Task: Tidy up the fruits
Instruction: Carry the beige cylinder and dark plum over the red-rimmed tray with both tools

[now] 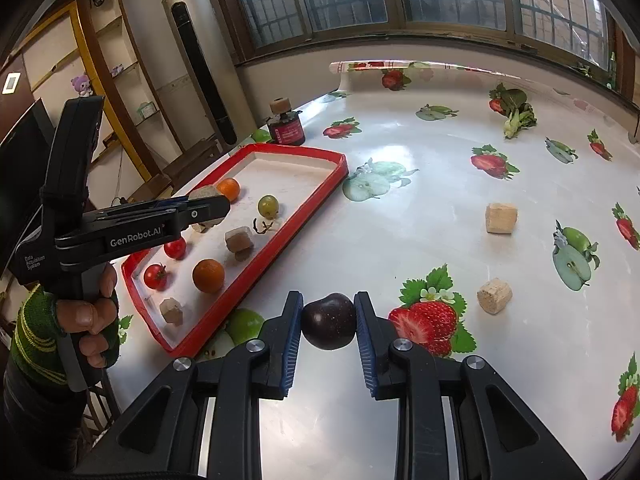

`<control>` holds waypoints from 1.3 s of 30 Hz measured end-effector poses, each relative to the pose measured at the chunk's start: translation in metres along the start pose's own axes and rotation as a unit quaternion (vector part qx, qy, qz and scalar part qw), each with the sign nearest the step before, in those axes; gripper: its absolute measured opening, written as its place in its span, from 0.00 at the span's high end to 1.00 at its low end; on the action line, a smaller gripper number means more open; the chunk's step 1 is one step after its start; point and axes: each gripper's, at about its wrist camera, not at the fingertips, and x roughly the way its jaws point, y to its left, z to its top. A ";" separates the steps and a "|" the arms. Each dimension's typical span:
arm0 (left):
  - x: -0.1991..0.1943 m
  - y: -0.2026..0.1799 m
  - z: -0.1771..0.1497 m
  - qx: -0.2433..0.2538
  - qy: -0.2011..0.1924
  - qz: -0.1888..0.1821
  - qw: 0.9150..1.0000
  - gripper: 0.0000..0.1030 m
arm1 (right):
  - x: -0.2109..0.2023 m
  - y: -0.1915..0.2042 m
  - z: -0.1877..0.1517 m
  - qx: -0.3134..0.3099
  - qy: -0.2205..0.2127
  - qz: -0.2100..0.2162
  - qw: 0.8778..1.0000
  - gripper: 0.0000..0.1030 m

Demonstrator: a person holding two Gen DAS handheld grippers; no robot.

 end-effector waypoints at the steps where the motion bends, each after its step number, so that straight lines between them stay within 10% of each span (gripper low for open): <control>1: 0.000 0.002 0.000 -0.001 0.000 0.000 1.000 0.67 | 0.001 0.001 0.001 -0.001 0.001 0.001 1.000 0.74; 39: 0.066 0.095 0.079 -0.058 0.026 0.047 0.997 0.67 | 0.121 0.043 0.129 -0.007 -0.006 0.037 0.999 0.74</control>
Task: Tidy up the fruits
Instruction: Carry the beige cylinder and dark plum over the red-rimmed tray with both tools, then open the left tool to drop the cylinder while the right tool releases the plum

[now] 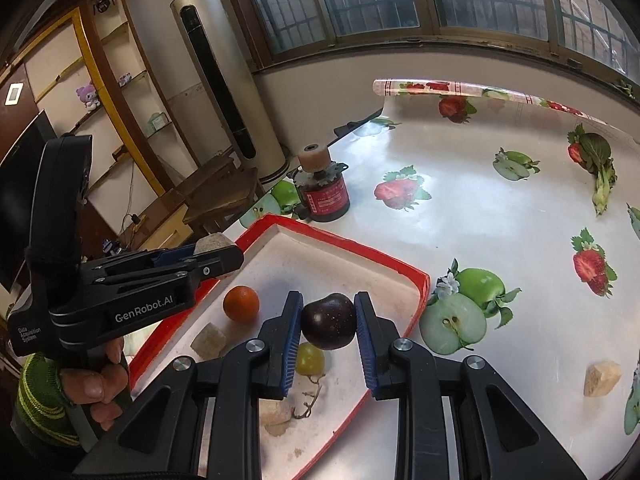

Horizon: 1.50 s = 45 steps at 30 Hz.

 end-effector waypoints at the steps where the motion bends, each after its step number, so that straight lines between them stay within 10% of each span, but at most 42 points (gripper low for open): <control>1: 0.006 0.002 0.002 -0.002 0.006 0.002 1.000 0.67 | 0.007 0.001 0.001 -0.002 0.005 -0.002 1.000 0.74; 19: 0.058 0.004 0.003 -0.018 0.079 0.007 0.997 0.67 | 0.072 -0.002 -0.009 -0.019 0.064 -0.021 0.998 0.71; 22: 0.057 0.009 0.002 -0.028 0.081 0.016 0.996 0.51 | 0.073 -0.005 -0.010 -0.017 0.067 -0.025 0.997 0.65; 26: 0.049 0.010 0.001 -0.034 0.074 0.024 0.996 0.48 | 0.062 -0.007 -0.010 -0.005 0.054 -0.018 0.998 0.46; 45: -0.031 -0.038 -0.039 -0.022 0.018 -0.045 0.999 0.39 | -0.037 -0.021 -0.044 0.015 0.008 -0.007 1.000 0.44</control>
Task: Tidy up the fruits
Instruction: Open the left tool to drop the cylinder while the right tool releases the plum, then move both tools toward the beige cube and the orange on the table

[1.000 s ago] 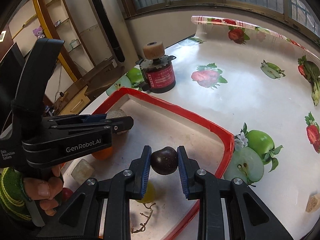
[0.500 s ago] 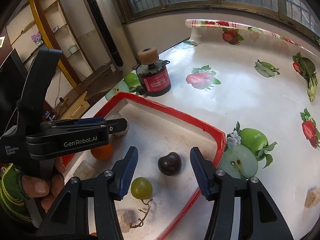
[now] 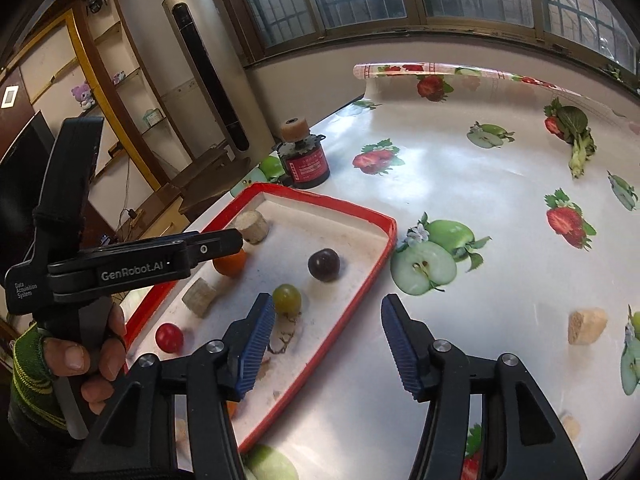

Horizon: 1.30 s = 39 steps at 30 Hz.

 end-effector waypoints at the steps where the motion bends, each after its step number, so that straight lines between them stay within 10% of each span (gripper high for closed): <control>1: -0.003 -0.006 -0.005 0.002 0.000 -0.007 1.000 0.39 | -0.005 -0.004 -0.004 0.004 -0.001 -0.002 1.000 0.44; 39: 0.044 -0.240 -0.090 0.184 0.066 -0.113 0.974 0.39 | -0.192 -0.241 -0.127 0.159 -0.054 -0.217 0.962 0.43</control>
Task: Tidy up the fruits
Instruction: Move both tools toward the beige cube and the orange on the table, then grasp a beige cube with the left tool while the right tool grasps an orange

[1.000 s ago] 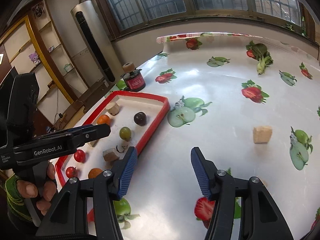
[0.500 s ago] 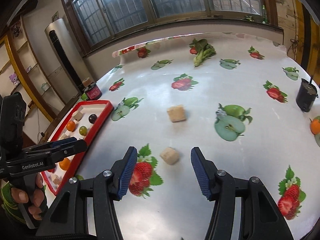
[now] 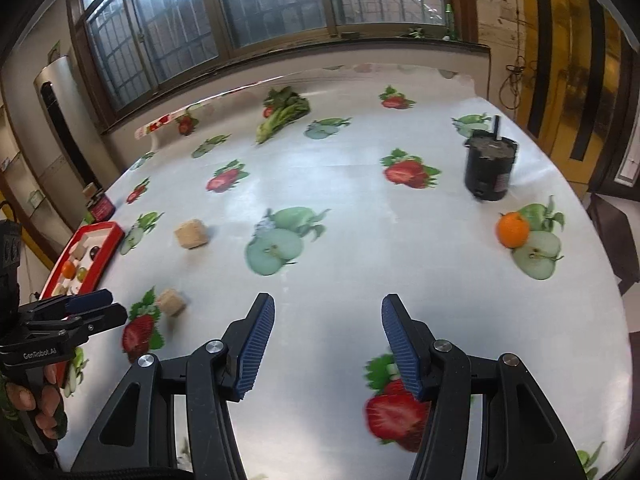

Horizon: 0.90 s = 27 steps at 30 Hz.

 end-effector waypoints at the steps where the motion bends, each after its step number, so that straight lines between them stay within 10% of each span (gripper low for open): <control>1: 0.006 -0.003 0.001 0.005 0.002 0.001 1.000 0.39 | 0.000 -0.014 0.002 0.006 -0.004 -0.014 1.000 0.43; 10: 0.040 -0.020 0.007 0.046 -0.004 0.040 0.998 0.41 | 0.022 -0.104 0.020 0.056 -0.017 -0.086 0.995 0.44; 16: 0.040 -0.024 0.008 0.061 -0.002 0.016 0.998 0.76 | 0.054 -0.123 0.027 0.056 -0.005 -0.114 0.992 0.48; 27: 0.013 -0.003 -0.004 0.019 -0.010 -0.023 0.999 0.76 | 0.065 -0.121 0.031 0.040 0.018 -0.099 0.994 0.69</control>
